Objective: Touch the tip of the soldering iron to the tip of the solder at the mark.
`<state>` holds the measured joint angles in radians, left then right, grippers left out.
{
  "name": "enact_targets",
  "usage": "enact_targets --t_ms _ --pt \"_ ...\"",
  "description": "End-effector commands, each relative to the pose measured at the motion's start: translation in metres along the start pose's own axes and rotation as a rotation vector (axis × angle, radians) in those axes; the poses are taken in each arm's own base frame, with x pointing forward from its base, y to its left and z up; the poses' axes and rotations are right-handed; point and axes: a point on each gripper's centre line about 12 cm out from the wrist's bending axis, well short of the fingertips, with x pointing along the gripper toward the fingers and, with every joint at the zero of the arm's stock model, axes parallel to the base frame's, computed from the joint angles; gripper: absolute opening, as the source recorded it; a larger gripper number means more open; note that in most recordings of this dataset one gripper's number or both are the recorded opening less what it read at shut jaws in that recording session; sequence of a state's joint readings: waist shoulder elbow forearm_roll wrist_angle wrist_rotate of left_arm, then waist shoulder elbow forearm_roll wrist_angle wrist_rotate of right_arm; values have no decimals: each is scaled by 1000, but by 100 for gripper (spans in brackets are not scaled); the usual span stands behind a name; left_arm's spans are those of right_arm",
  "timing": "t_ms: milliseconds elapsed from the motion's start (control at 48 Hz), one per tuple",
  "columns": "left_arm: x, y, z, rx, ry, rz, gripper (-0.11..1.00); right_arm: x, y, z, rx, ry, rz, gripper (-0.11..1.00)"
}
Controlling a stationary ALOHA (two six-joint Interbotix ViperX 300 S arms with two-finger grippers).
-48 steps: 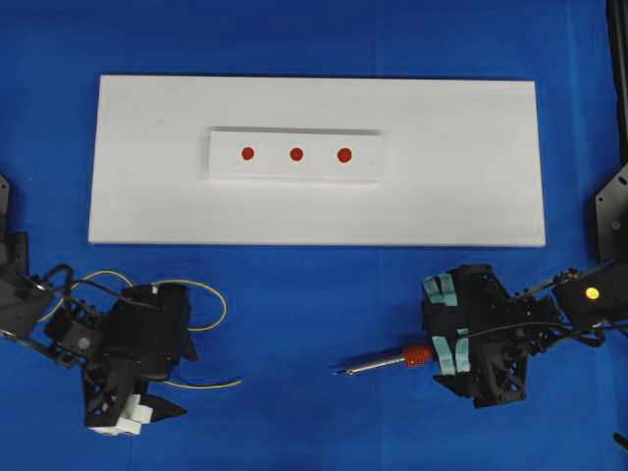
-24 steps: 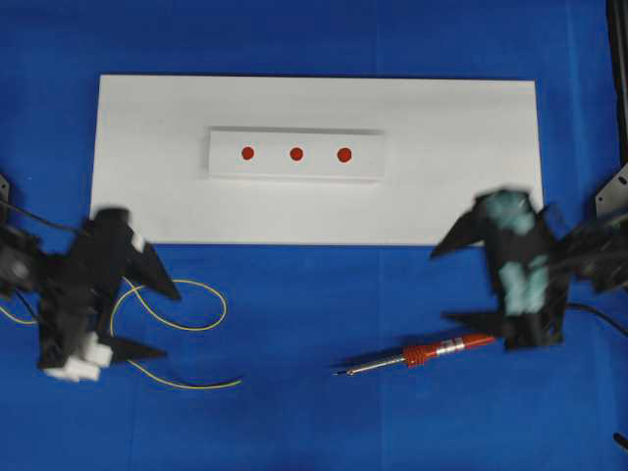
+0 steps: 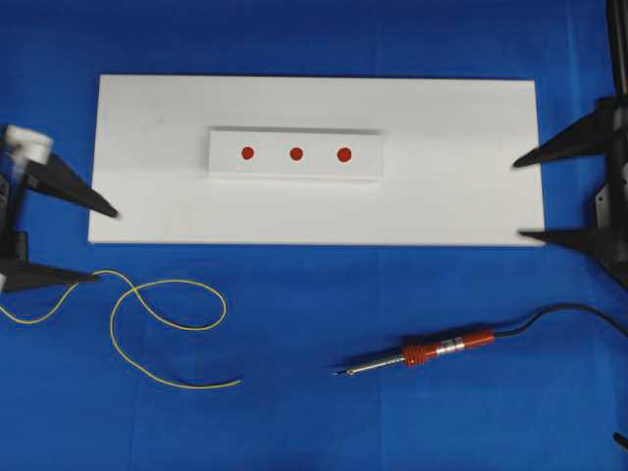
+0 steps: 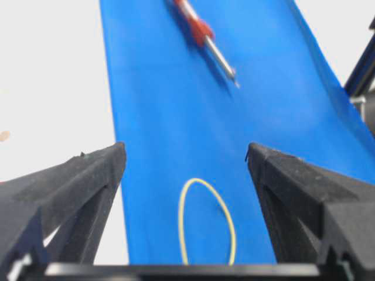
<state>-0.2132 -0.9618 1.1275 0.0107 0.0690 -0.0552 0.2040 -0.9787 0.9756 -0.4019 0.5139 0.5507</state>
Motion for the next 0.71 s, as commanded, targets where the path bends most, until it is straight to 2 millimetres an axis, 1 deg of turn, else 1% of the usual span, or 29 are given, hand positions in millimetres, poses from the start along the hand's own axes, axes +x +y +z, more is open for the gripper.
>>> enact_targets --t_ms 0,104,208,375,417,542,687 --pt "-15 5 -4 2 -49 24 79 -9 -8 -4 14 -35 -24 83" --pt "-30 10 -22 -2 -70 52 79 -13 -16 -19 38 -66 -36 83" --pt "-43 12 -36 -3 -95 68 79 -11 -19 -34 64 -97 -24 83" --pt "-50 14 -55 -5 -75 77 79 1 -19 -54 90 -125 10 83" --pt "-51 14 -58 -5 -71 77 79 4 -20 -58 92 -121 10 83" --pt "-52 14 -57 -2 -72 77 79 12 -22 -68 97 -104 3 83" --pt "-51 14 -57 -4 -69 77 79 17 -24 -73 98 -80 -8 83"
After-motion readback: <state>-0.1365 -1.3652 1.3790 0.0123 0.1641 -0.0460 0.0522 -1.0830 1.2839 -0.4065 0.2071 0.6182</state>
